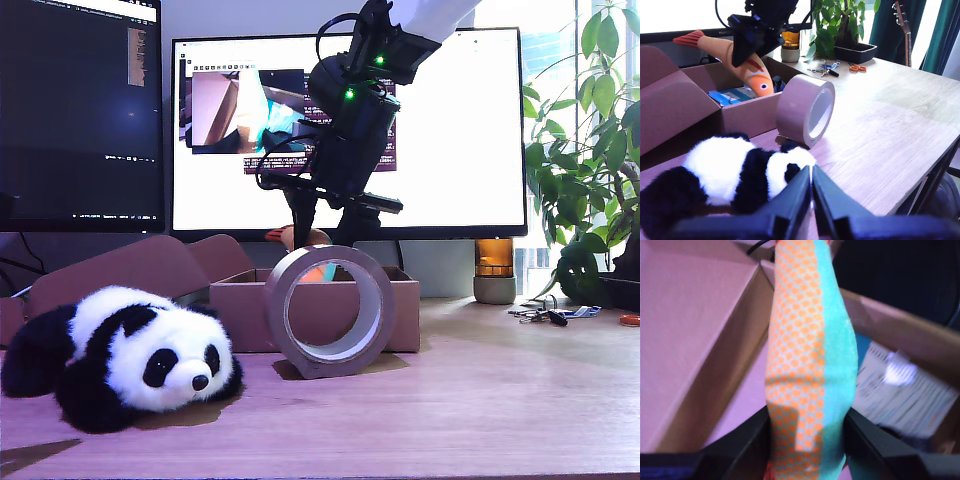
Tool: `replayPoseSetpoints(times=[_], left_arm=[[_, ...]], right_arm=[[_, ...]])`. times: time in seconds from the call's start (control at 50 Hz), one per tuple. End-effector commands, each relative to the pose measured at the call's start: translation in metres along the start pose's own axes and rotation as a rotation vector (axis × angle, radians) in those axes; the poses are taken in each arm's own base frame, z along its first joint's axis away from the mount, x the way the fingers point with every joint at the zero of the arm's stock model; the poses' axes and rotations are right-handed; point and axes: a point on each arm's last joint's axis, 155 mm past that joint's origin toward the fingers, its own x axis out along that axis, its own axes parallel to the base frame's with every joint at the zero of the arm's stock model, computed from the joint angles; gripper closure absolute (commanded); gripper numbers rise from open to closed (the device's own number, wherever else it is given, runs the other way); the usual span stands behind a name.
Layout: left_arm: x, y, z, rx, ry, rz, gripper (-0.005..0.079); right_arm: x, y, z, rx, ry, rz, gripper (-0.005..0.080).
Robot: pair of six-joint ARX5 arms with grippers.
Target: Pick up the fish toy and place it inside the cardboard box
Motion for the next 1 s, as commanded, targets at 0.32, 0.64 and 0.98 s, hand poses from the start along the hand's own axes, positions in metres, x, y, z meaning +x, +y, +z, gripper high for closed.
replayPoseSetpoints(times=[0.32,0.64,0.98], left_arm=[[0.002,0.001,-0.011,-0.001,0.025,0.002,0.0755],[0.002,0.003,-0.011,0.0,0.025,0.013,0.0755],[0.002,0.003,-0.011,0.0,0.025,0.013,0.0755]], right_arm=[[-0.007,-0.02,-0.008,-0.406,0.057,-0.115,0.0399],[-0.008,-0.023,-0.024,-0.469,0.126,-0.109,0.04],[-0.009,-0.027,-0.027,-0.514,0.147,-0.126,0.0376]])
